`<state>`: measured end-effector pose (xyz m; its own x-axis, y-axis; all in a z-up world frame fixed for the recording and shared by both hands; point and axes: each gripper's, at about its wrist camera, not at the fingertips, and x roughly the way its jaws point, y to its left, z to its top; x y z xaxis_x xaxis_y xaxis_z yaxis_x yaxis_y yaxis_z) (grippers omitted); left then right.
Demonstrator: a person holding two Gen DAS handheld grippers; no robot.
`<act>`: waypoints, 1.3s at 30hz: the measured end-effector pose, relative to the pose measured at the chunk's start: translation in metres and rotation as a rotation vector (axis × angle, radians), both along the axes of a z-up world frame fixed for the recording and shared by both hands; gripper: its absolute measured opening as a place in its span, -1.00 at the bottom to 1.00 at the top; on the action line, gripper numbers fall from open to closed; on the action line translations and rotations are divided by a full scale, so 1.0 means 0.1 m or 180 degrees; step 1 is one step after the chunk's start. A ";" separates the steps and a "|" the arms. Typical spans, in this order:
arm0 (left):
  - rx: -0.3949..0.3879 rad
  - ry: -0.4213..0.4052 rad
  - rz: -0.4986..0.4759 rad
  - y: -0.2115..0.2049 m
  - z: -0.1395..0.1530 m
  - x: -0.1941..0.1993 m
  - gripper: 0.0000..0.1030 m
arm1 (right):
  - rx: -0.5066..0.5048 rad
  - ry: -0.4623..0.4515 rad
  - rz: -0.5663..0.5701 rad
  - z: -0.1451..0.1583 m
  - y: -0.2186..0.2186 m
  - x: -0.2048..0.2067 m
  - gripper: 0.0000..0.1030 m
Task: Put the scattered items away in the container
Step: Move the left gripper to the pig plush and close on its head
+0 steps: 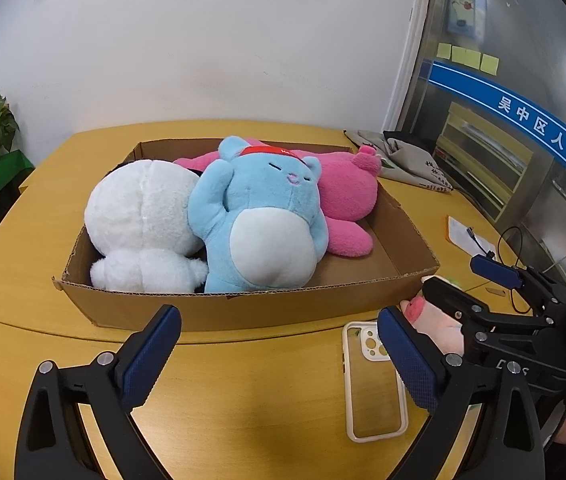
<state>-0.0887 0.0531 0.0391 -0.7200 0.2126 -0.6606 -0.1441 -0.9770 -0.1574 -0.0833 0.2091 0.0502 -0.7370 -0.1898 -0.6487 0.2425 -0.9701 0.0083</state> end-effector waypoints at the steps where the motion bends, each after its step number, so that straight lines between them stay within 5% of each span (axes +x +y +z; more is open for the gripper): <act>1: -0.0002 -0.0005 -0.0005 0.01 0.00 0.00 0.95 | -0.0021 0.0004 -0.0003 0.01 0.02 0.01 0.62; 14: 0.0071 -0.0125 -0.0066 0.11 -0.10 -0.03 0.95 | -0.0207 -0.0252 -0.0485 -0.29 1.02 0.14 0.63; 19: 0.0191 -0.0218 -0.0122 0.11 -0.18 -0.05 0.95 | -0.0543 -0.0703 -0.0487 -0.67 1.31 0.18 0.62; 22: 0.0224 -0.0258 -0.0172 0.14 -0.20 -0.06 0.95 | -0.0788 -0.0728 -0.0191 -0.71 1.18 0.27 0.59; 28: 0.0399 -0.0281 -0.0336 0.19 -0.19 -0.09 0.95 | -0.0133 -0.0479 0.0604 -0.72 0.35 0.59 0.56; 30: 0.0469 -0.0319 -0.0411 0.23 -0.21 -0.14 0.98 | 0.0106 -0.0287 0.0705 -0.73 0.17 0.72 0.57; 37: 0.0806 -0.0735 -0.0964 0.67 -0.50 -0.35 0.99 | 0.0121 -0.0189 0.0894 -0.74 0.13 0.90 0.57; 39: 0.0773 -0.0862 -0.1031 0.79 -0.61 -0.35 0.72 | 0.0138 -0.0161 0.0914 -0.75 0.12 0.97 0.57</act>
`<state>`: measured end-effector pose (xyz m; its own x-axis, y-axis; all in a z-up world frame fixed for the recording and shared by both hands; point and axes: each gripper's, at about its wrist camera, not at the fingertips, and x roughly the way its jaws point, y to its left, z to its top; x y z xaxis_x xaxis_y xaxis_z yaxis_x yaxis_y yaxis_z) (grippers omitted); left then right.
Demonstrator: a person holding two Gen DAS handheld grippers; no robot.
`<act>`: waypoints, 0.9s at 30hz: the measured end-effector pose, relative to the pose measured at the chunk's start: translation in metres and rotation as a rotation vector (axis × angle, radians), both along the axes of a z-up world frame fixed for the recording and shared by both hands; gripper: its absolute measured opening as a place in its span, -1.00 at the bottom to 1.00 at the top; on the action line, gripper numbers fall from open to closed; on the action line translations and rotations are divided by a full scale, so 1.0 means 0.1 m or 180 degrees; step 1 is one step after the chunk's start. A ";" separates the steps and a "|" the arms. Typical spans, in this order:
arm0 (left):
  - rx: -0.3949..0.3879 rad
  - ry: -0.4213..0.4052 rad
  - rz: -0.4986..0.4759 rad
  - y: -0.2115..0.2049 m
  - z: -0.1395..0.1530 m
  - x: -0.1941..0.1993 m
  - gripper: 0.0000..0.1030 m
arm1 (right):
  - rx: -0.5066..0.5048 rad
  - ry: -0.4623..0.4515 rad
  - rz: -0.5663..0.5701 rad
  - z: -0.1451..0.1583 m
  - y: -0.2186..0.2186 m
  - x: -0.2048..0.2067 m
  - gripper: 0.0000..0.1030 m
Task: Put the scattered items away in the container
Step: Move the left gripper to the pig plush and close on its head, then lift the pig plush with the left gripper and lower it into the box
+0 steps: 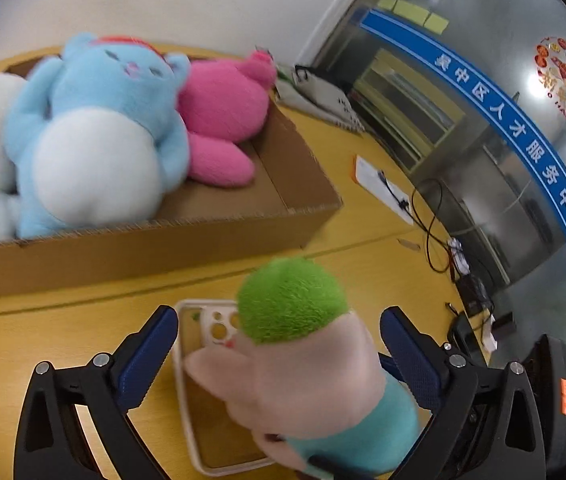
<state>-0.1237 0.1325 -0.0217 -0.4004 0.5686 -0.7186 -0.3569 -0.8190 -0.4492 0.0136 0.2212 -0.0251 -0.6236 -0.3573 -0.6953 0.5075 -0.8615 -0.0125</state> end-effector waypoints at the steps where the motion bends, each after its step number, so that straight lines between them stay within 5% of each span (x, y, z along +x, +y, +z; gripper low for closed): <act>1: -0.0037 -0.0055 -0.0076 0.06 -0.06 0.00 0.60 | -0.0003 0.0010 0.0003 0.00 0.00 0.03 0.57; 3: 0.0089 -0.0102 -0.0179 0.09 -0.09 0.02 0.33 | -0.0020 -0.0004 -0.0017 -0.01 0.00 0.06 0.59; 5: 0.0087 -0.0073 -0.0178 0.09 -0.07 0.05 0.26 | -0.0098 -0.0051 -0.0055 -0.01 0.07 0.07 0.60; 11: 0.0086 -0.0041 -0.0134 0.04 -0.08 0.10 0.22 | -0.0110 -0.0153 0.0089 0.10 0.23 0.17 0.61; 15: 0.0063 -0.0006 -0.0142 0.06 -0.07 0.10 0.19 | -0.0325 -0.0476 0.0028 -0.05 0.32 0.11 0.60; 17: 0.0054 0.0038 -0.0123 0.06 -0.01 0.11 0.17 | -0.0393 -0.0497 0.0001 -0.08 0.32 0.10 0.48; 22: 0.0067 0.0410 -0.0254 0.14 0.47 0.08 0.04 | -0.0514 -0.0279 -0.0019 0.01 0.35 0.07 0.24; 27: -0.0177 0.1080 -0.0408 0.33 1.22 -0.22 0.04 | -0.0820 0.0106 -0.0143 0.48 0.43 -0.33 0.23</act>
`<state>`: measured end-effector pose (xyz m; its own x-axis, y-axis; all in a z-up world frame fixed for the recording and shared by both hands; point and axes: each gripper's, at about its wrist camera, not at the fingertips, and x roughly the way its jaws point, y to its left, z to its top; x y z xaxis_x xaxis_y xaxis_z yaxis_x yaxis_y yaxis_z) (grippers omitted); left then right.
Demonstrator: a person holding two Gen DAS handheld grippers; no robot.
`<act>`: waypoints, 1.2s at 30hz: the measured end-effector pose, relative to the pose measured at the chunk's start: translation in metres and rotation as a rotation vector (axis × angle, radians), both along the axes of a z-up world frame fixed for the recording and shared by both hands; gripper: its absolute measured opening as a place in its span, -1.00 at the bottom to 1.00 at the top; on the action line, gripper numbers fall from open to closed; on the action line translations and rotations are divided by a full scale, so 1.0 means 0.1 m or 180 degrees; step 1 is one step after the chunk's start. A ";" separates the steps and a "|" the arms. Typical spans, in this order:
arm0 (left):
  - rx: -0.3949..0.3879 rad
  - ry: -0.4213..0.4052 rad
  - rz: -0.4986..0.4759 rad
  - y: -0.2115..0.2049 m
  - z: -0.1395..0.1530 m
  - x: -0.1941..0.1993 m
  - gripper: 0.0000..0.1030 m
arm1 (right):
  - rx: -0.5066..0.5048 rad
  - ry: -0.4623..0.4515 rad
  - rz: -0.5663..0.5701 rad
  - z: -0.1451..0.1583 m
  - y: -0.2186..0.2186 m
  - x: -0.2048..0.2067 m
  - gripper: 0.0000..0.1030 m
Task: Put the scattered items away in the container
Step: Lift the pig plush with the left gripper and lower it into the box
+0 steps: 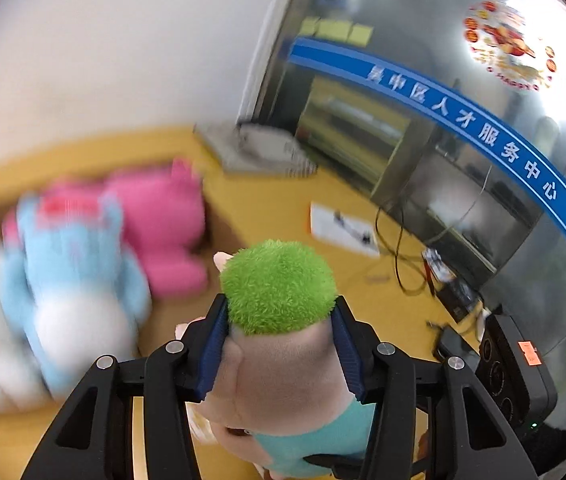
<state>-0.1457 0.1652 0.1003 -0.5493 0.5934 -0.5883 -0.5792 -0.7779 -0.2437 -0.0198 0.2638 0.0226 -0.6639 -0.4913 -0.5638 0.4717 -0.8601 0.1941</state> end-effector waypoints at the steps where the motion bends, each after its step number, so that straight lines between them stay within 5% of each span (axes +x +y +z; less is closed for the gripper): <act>1: -0.0045 0.0116 0.0010 0.03 0.14 -0.12 0.04 | -0.0007 0.0097 -0.0035 0.11 -0.01 -0.12 0.23; 6: -0.0158 0.0376 0.0032 0.06 0.38 -0.91 0.07 | -0.0135 0.0386 -0.0156 0.44 -0.03 -0.86 0.23; 9: -0.0237 0.0031 0.0088 0.05 0.09 -1.47 0.06 | 0.0068 0.0458 -0.0316 0.28 -0.10 -1.31 0.23; 12: -0.0516 -0.0318 0.0103 0.15 -0.41 -1.84 -0.01 | 0.0262 0.0163 -0.0431 -0.07 -0.13 -1.63 0.23; 16: -0.0463 -0.0509 0.0066 0.18 -0.83 -1.95 0.01 | 0.0375 -0.0222 -0.0537 -0.34 -0.12 -1.65 0.49; 21: -0.0484 -0.0543 0.0070 0.30 -0.91 -1.97 0.01 | 0.0379 -0.0214 -0.0566 -0.06 0.06 -1.50 0.50; 23: -0.0503 -0.0567 0.0076 0.38 -0.95 -2.00 0.09 | 0.0327 -0.0129 -0.0587 0.05 0.11 -1.48 0.26; 25: -0.0510 -0.0713 0.0134 0.45 -1.06 -2.08 0.27 | 0.0405 -0.0260 -0.0592 -0.06 0.07 -1.59 -0.38; 30: -0.0417 -0.0778 0.0273 0.42 -1.04 -2.04 0.46 | 0.0488 -0.0299 -0.0724 -0.28 0.00 -1.57 -0.39; 32: -0.0332 -0.0652 0.0382 0.28 -0.89 -1.90 0.46 | 0.0416 -0.0335 -0.0750 -0.25 0.04 -1.54 -0.30; 34: -0.0117 -0.0432 0.0541 0.02 -0.64 -1.64 0.47 | 0.0368 -0.0358 -0.0825 -0.17 0.07 -1.44 0.26; 36: 0.0066 -0.0157 0.0667 -0.30 -0.39 -1.26 0.80 | 0.0280 -0.0342 -0.0923 -0.06 0.13 -1.28 0.62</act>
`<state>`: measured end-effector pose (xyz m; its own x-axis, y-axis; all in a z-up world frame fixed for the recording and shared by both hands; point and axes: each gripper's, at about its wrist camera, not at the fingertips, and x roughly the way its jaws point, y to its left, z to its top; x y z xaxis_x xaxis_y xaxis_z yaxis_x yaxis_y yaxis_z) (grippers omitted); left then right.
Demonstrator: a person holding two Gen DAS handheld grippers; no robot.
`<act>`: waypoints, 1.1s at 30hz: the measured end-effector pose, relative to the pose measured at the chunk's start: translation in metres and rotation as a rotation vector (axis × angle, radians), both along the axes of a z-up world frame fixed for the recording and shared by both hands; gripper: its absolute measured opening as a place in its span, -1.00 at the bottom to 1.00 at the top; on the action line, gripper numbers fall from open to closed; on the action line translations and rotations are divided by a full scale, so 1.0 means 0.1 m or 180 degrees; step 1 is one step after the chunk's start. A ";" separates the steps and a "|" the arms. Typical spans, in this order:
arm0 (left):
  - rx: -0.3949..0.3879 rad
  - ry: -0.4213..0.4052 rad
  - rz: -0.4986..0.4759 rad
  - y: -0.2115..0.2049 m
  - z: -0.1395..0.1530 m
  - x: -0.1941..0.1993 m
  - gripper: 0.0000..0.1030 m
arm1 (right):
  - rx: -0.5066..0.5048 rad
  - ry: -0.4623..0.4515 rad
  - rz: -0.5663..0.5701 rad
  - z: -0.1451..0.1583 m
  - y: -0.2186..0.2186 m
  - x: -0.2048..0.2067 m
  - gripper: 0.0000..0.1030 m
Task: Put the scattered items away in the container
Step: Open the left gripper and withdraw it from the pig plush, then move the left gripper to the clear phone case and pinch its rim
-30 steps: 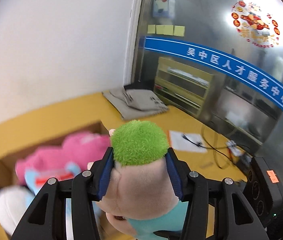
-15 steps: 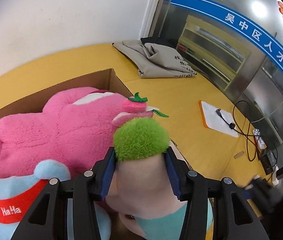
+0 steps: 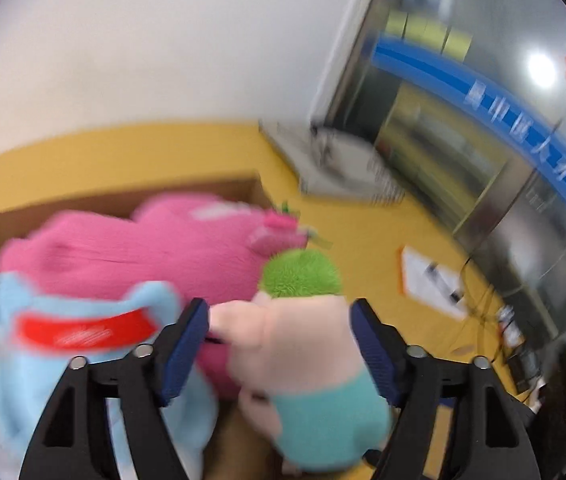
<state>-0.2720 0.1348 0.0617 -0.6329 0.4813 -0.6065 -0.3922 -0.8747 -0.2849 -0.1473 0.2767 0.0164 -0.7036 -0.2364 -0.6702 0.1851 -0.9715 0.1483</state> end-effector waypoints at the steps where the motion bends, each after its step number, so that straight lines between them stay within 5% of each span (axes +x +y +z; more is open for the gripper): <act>1: -0.0001 0.0109 0.0101 -0.14 0.08 0.17 0.86 | -0.0058 0.0106 -0.0013 0.08 0.02 0.10 0.62; 2: -0.0035 0.0208 0.0212 -0.29 0.15 0.35 1.00 | -0.0093 0.0210 -0.0007 0.15 0.03 0.20 0.62; 6: -0.0361 0.0297 0.0488 -0.73 0.17 1.05 1.00 | 0.0006 0.0324 0.0043 0.29 -0.09 0.46 0.62; 15: -0.0503 0.0025 0.0844 -1.10 -0.21 1.91 1.00 | 0.0364 0.0379 0.0177 0.31 -0.67 0.74 0.62; 33: -0.0444 -0.0029 0.0653 -0.88 -0.39 2.17 1.00 | 0.0492 0.0309 0.0166 0.28 -0.78 1.05 0.62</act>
<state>-0.0547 0.0468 0.0223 -0.7029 0.2546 -0.6642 -0.2004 -0.9668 -0.1585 -0.0422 0.1988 0.0445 -0.7561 -0.1739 -0.6310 0.2421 -0.9700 -0.0228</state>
